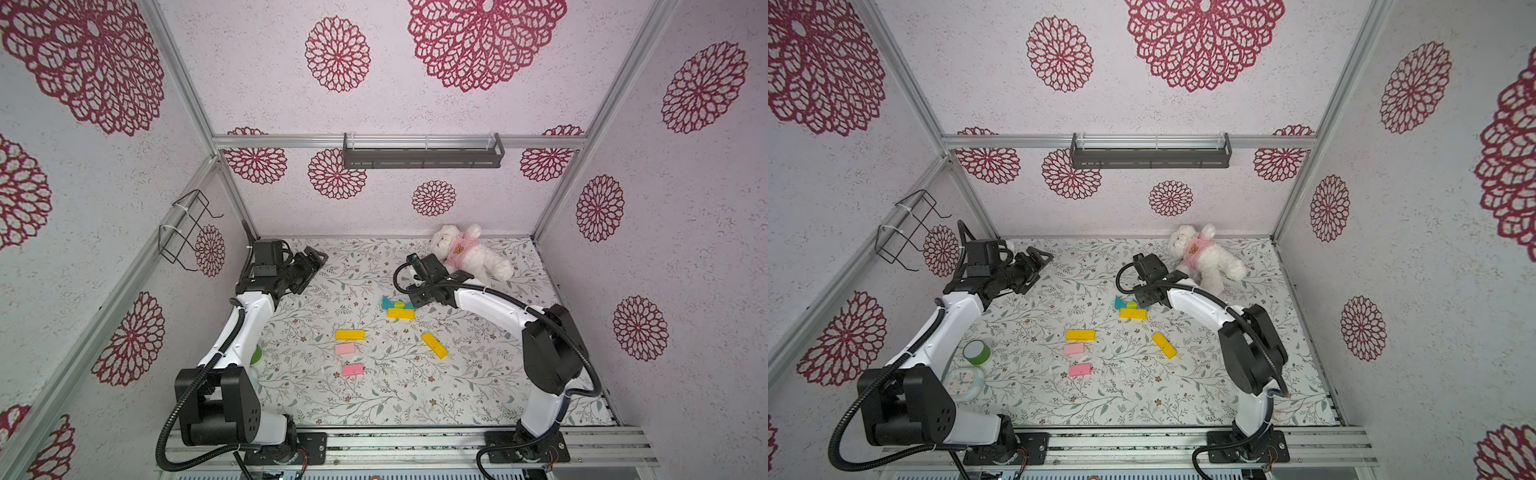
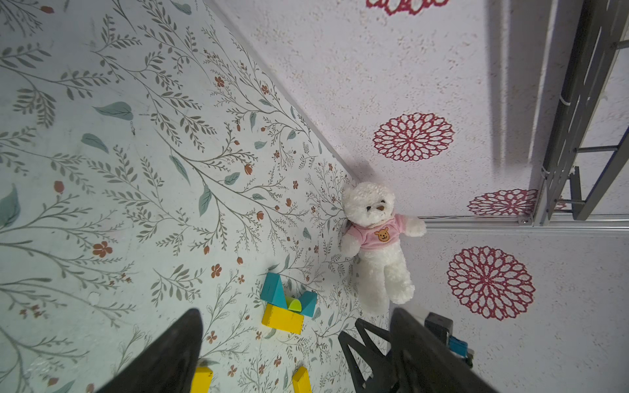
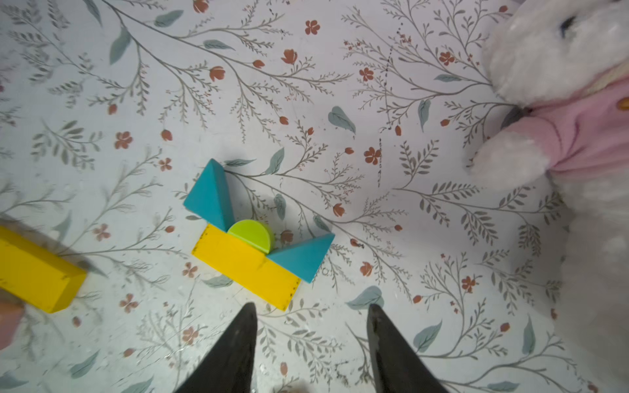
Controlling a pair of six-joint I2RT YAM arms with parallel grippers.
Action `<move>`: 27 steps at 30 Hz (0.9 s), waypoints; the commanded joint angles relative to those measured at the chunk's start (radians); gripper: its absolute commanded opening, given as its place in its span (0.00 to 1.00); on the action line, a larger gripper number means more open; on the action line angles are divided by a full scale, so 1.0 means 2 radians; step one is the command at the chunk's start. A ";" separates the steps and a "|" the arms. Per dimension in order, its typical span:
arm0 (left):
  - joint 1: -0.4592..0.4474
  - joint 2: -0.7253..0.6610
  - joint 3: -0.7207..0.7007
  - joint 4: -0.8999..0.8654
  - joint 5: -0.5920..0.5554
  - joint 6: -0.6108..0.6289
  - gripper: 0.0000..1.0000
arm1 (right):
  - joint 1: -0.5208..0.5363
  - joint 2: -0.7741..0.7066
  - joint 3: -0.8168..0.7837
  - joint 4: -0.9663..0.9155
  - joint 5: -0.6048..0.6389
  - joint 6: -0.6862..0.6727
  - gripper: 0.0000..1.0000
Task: Assemble a carrot with building blocks
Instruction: Adjust the building block at the center of the board.
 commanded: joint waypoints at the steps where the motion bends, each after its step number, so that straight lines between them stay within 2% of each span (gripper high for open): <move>1: -0.002 0.007 0.001 0.012 0.005 -0.005 0.88 | 0.001 -0.022 -0.040 0.027 -0.044 0.032 0.52; 17: -0.004 0.010 0.001 0.010 0.004 -0.004 0.88 | 0.002 0.040 -0.067 0.073 -0.076 0.056 0.51; 27: -0.004 0.010 0.001 0.009 0.003 -0.002 0.88 | 0.003 0.052 -0.071 0.083 -0.086 0.058 0.51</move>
